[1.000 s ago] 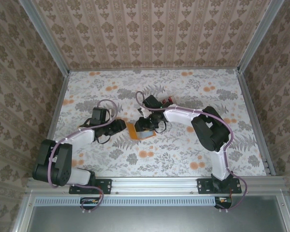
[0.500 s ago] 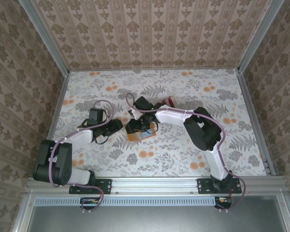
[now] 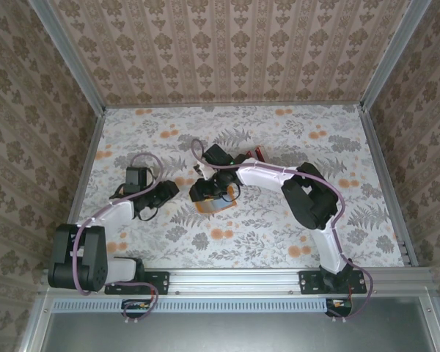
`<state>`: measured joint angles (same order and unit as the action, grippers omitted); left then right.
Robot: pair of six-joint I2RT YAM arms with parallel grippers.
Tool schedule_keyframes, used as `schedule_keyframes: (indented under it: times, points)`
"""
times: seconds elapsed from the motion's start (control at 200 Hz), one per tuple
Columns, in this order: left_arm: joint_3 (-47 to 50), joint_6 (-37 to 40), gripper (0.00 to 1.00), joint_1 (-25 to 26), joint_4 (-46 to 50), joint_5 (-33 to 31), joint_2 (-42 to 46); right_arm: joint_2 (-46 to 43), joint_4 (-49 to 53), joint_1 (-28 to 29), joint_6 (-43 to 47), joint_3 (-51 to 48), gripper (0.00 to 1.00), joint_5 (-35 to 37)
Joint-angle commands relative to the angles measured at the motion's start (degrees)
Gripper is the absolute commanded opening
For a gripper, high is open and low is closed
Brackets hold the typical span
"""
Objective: Put the credit cards into the card holder
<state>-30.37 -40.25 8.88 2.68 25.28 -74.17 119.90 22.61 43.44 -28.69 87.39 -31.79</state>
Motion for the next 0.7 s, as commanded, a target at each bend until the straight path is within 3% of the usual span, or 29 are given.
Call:
schedule_keyframes:
  times: [0.0,0.695]
  points:
    - [-3.3,2.7,0.42,-0.5,2.1,1.3,1.4,-3.5,2.0,0.2,0.3,1.9,0.48,-0.6]
    - [-9.5,5.7,0.42,-0.2,4.4,2.7,-0.2,-8.9,2.8,-2.3,1.7,1.2,0.48,3.1]
